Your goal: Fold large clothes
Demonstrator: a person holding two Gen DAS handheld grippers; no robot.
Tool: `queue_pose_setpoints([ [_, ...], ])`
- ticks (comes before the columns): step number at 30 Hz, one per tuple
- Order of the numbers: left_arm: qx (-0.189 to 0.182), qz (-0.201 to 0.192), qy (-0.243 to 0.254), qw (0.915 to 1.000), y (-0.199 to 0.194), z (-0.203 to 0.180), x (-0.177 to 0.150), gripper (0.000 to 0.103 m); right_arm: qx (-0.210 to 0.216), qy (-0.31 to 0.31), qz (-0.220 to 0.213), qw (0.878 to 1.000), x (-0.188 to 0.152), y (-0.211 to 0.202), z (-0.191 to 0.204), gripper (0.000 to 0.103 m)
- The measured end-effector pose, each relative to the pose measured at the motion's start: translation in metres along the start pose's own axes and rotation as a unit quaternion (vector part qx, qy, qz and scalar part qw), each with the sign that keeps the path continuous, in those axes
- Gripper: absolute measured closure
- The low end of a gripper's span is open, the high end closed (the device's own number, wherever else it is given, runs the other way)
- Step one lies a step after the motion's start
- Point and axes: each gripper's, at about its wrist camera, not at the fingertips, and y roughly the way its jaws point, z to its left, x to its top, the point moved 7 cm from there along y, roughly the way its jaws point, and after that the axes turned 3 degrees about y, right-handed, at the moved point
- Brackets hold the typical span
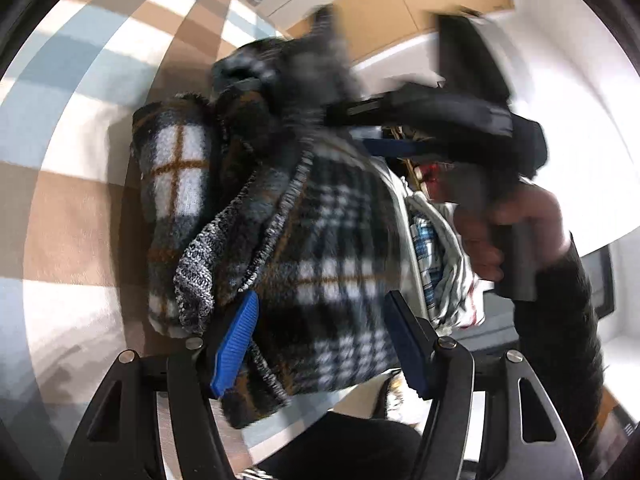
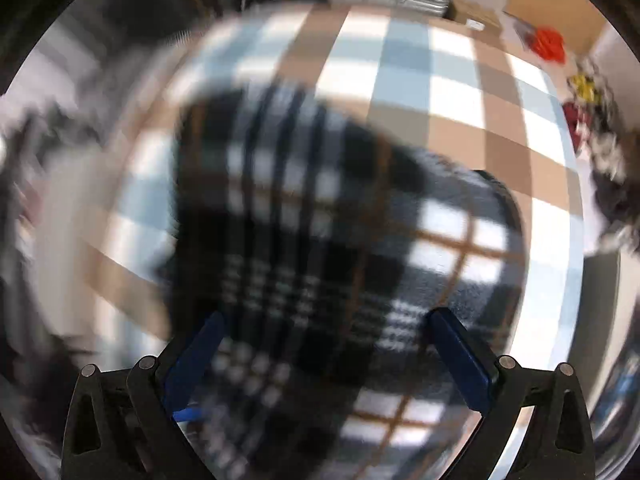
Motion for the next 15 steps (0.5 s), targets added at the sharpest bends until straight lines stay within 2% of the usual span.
queue_pose_setpoints([
  [1,0.009,0.002,0.008,0.9999,0.001,0.000,-0.002,0.043,-0.021,-0.027,-0.003,0.999,0.000,0.012,0.011,0.000],
  [4,0.025,0.001,0.024,0.9994,0.003,-0.003,-0.003,0.043,-0.023,-0.037,-0.002,0.999,-0.009,0.019,0.018,0.000],
  [8,0.014,0.008,0.015,0.9998,0.004,-0.005,-0.002,0.043,0.022,-0.016,-0.024,0.999,-0.010,0.006,0.011,0.000],
  [9,0.007,0.009,0.010,0.9999,0.003,-0.004,-0.002,0.043,0.050,-0.016,-0.036,0.998,-0.016,-0.012,0.015,0.000],
  [10,0.004,0.010,0.009,0.9999,0.001,-0.004,-0.002,0.043,0.105,-0.003,-0.063,0.992,-0.022,-0.034,0.007,0.000],
  [11,0.003,0.011,0.009,0.9999,-0.002,-0.004,-0.001,0.043,0.144,0.018,-0.082,0.986,-0.028,-0.047,-0.003,0.000],
  [12,0.004,0.011,0.010,0.9999,-0.006,-0.004,-0.002,0.043,0.172,0.040,-0.099,0.979,-0.028,-0.057,-0.007,0.000],
  [13,0.004,0.011,0.013,0.9998,-0.011,-0.004,-0.001,0.043,0.211,0.073,-0.128,0.966,-0.042,-0.074,-0.027,0.000],
  [15,-0.006,0.022,0.009,0.9997,-0.018,-0.008,0.001,0.043,0.243,0.102,-0.158,0.952,-0.061,-0.088,-0.048,0.000],
])
